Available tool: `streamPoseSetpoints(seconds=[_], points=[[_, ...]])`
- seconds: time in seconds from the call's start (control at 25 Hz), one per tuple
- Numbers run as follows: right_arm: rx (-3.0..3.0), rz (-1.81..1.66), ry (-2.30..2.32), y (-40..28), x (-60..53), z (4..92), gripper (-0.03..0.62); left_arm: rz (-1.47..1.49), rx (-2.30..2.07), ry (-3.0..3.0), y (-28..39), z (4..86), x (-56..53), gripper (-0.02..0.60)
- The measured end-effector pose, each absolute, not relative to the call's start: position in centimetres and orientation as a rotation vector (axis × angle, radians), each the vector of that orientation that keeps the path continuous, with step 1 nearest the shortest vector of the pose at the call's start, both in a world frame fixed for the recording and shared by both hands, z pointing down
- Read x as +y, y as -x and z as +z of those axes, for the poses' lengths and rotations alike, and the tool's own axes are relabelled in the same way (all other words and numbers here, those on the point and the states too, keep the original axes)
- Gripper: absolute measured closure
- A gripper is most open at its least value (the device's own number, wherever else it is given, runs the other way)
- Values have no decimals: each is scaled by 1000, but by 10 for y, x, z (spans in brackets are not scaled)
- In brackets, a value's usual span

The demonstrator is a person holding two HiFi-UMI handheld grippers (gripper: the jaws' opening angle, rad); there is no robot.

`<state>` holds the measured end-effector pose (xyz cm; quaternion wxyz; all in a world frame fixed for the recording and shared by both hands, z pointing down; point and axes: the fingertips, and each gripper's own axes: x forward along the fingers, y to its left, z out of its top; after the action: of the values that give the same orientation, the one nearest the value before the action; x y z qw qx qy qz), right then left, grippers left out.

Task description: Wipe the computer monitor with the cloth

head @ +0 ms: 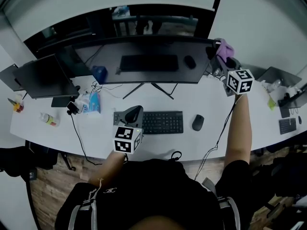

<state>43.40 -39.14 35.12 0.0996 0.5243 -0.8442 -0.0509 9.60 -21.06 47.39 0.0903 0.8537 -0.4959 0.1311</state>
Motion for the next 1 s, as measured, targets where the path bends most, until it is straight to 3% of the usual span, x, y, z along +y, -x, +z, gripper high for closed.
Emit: streamPoseSetpoints(seconds=[0.4,1.0], points=[[-2331,-276,-1401,-431,-393,393,510,417,-1462,-2522,-101,483,-215,569],[-2298,-177,-1340,-429,-406,457,511,467,-1431,-2486,-104,506,-228,568]])
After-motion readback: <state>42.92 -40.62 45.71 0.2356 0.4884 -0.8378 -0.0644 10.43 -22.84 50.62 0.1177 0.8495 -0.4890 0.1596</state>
